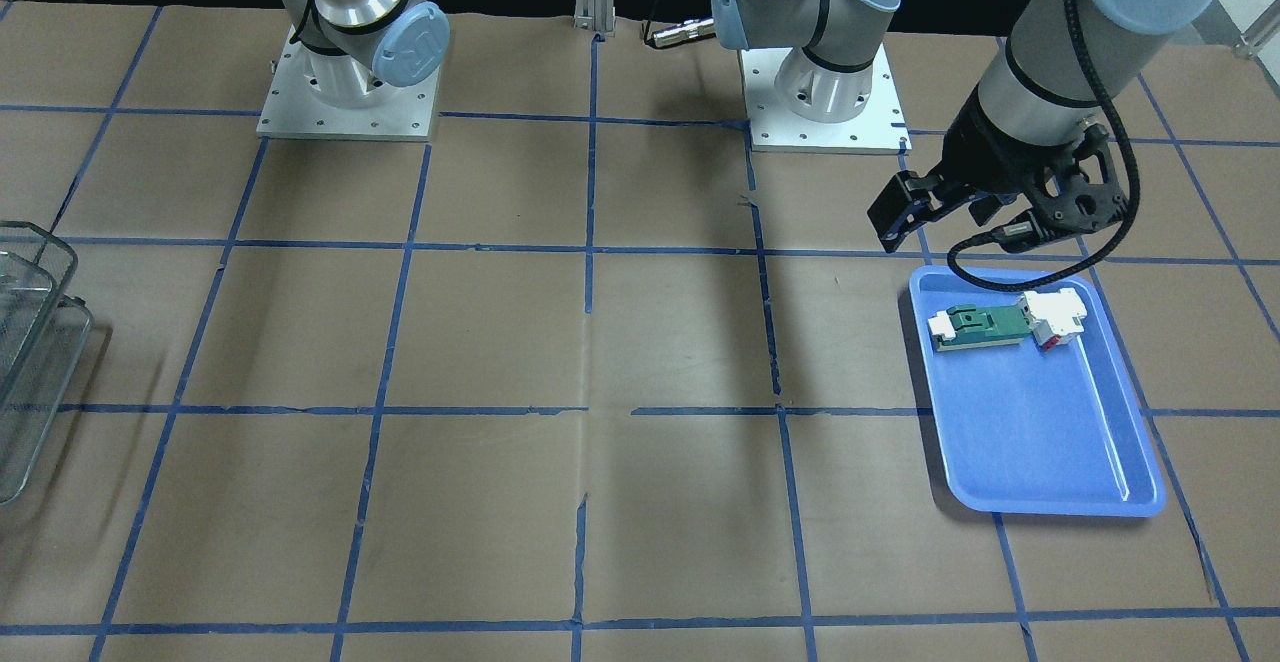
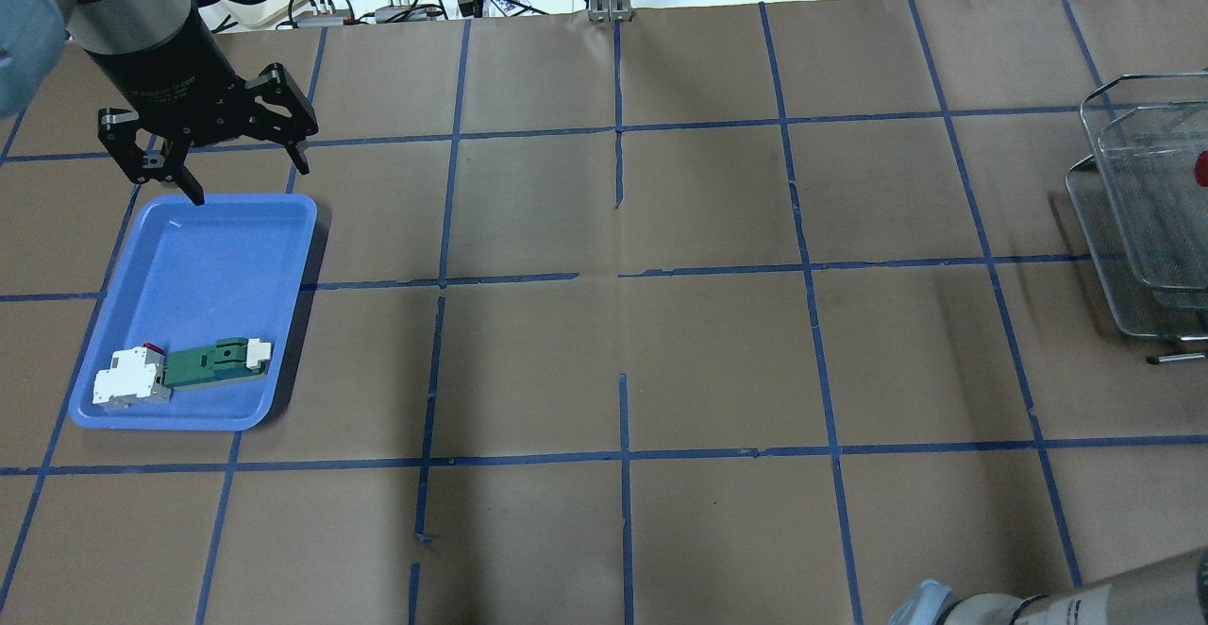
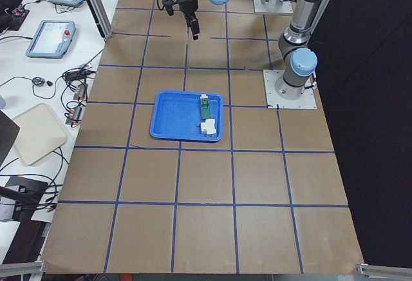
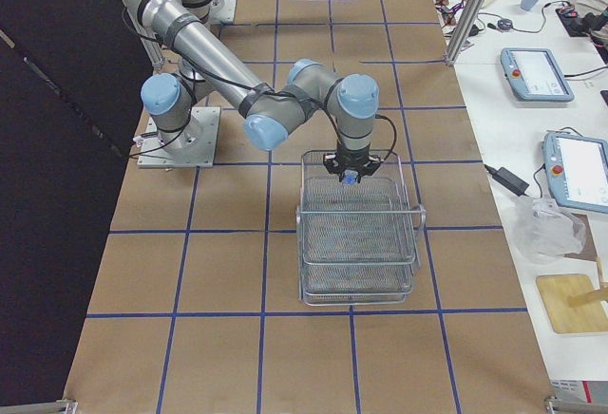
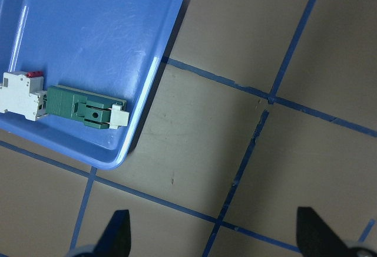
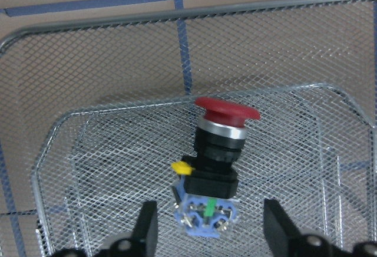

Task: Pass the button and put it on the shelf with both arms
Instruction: 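Open the right gripper to release the button in the basket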

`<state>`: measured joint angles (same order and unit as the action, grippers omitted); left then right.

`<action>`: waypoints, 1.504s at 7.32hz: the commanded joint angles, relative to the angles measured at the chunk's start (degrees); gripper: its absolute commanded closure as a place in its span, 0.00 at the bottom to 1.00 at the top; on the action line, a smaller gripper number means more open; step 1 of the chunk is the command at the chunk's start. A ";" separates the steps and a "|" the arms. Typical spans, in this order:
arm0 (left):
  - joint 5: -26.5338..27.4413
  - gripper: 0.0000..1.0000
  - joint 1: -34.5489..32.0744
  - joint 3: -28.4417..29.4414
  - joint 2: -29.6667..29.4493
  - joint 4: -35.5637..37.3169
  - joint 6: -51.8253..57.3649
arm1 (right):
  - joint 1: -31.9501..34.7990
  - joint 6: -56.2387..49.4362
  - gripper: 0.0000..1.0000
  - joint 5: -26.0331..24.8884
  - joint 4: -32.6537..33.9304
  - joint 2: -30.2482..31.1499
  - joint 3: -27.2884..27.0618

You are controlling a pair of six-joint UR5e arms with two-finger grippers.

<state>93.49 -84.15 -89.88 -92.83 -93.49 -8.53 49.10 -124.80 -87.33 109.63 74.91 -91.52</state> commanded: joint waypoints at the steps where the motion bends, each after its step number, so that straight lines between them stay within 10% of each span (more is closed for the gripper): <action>1: -0.33 0.00 -0.49 -3.27 2.55 -0.11 12.16 | 0.03 0.17 0.00 -0.30 -0.64 0.32 0.38; 3: -8.03 0.00 0.47 -3.99 4.49 -0.02 13.98 | 0.46 0.86 0.00 0.05 -4.91 2.85 0.64; 11: -3.40 0.00 -0.23 -5.83 6.78 -1.78 13.28 | 31.19 60.47 0.00 0.49 -10.75 12.79 0.91</action>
<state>89.14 -84.32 -95.26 -86.34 -95.36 4.83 75.13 -74.94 -86.77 98.77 86.56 -90.79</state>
